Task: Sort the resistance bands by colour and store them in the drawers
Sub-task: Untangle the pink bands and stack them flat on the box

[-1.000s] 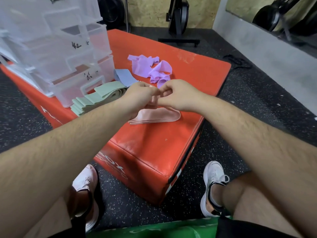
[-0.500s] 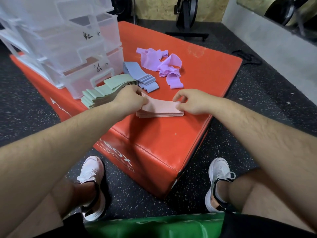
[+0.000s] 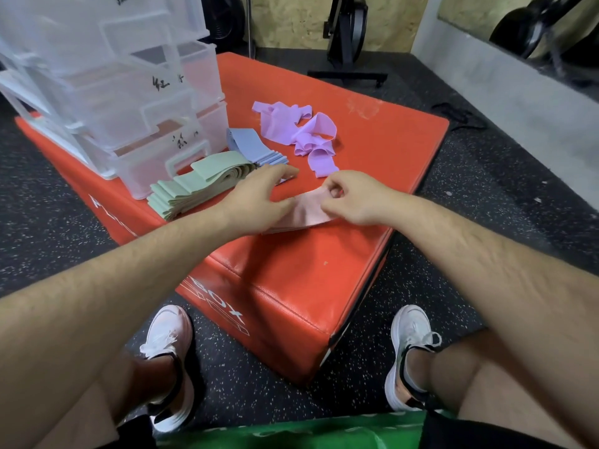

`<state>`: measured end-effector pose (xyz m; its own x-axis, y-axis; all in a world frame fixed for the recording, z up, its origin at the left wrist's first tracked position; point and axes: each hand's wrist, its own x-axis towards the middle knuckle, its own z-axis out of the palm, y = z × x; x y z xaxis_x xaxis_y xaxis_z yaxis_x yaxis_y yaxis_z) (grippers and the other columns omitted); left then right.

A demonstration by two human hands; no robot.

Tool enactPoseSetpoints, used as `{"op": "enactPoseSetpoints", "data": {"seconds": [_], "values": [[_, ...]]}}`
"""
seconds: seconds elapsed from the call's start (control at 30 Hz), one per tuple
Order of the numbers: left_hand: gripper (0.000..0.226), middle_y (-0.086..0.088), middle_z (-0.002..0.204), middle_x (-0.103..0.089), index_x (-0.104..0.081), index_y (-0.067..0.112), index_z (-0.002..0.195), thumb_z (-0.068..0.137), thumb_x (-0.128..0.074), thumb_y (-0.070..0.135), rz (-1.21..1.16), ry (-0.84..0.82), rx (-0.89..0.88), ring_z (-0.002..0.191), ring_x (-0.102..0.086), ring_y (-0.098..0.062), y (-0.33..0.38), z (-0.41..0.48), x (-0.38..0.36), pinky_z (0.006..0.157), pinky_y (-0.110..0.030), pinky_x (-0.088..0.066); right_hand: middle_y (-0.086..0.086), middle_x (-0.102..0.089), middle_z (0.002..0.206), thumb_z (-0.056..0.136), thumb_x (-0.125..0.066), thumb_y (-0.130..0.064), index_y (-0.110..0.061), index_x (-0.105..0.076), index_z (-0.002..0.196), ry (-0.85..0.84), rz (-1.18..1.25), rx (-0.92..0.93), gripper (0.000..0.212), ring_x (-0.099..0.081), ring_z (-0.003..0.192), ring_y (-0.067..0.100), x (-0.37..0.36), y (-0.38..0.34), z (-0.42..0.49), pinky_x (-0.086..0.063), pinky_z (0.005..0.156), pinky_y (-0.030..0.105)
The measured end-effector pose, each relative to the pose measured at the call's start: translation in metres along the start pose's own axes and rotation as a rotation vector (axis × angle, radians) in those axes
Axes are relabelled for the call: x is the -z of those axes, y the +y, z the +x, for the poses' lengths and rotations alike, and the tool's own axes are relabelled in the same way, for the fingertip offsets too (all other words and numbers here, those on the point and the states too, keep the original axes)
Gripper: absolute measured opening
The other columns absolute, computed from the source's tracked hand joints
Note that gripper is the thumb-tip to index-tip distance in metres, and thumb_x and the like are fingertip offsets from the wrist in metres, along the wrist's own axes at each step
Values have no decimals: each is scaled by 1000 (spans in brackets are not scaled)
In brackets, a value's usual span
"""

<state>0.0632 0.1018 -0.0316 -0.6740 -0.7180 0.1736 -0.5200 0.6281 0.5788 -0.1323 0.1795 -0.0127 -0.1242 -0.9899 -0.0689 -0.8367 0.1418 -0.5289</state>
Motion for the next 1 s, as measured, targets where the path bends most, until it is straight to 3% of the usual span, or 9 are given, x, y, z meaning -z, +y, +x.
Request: {"op": "enactPoseSetpoints", "data": {"seconds": [0.07,0.13,0.27,0.4,0.47,0.57,0.73,0.9,1.0], "values": [[46,2,128,-58,-50,24,135,92,-63,22,-161,-86,10,115,-54,-9,9,4,0,100,-22,-41,-4,-52,69,80,-63,-9,-1,-64,89,55,69,99,12,-41,56,8,9,-6,-4,-34,52,18],[37,-4,110,-65,-52,33,122,86,-61,27,-241,-168,25,95,-60,-12,12,10,1,89,-35,-51,-9,-51,71,81,-64,-7,-3,-65,91,123,155,151,11,-41,55,2,20,-6,-4,-36,54,16],[31,-7,102,-67,-58,32,109,79,-63,29,-411,-247,79,85,-60,-13,24,21,8,77,-39,-50,-6,-60,87,79,-67,-7,-15,-66,103,239,305,105,25,-53,67,6,39,8,1,-51,70,29],[23,-11,108,-68,-63,26,105,84,-71,18,-605,-102,145,87,-63,-15,43,39,-10,85,-44,-53,5,-67,101,78,-72,-18,-21,-47,124,364,787,-127,52,-69,89,22,40,21,7,-60,77,38],[24,-17,108,-67,-62,21,107,86,-70,12,-702,-15,229,88,-64,-19,53,52,-22,84,-43,-54,7,-67,98,76,-69,-27,-17,-53,118,212,973,-255,46,-71,91,28,39,29,7,-58,75,38],[25,-15,103,-69,-61,17,110,87,-68,9,-792,29,284,88,-64,-22,64,74,-40,77,-37,-51,1,-64,85,90,-61,-19,-17,-63,93,8,972,-342,4,-64,76,19,40,37,-3,-51,71,32],[29,-10,105,-68,-58,23,116,90,-63,11,-822,1,317,88,-64,-21,81,109,-64,73,-39,-53,7,-57,78,82,-62,-17,-18,-56,80,225,785,-383,7,-56,72,22,49,61,13,-45,69,35],[57,-7,108,-71,-54,30,131,84,-53,-1,-968,-131,330,80,-66,-19,87,147,-80,65,-35,-56,12,-60,77,81,-61,-12,1,-65,88,439,802,-380,15,-58,69,22,61,88,41,-44,64,35],[62,-7,109,-70,-50,27,138,84,-56,-3,-973,-46,323,81,-67,-19,80,169,-96,65,-28,-54,7,-71,107,86,-61,-8,-12,-64,121,504,772,-404,35,-68,93,21,60,99,57,-56,83,35]]}}
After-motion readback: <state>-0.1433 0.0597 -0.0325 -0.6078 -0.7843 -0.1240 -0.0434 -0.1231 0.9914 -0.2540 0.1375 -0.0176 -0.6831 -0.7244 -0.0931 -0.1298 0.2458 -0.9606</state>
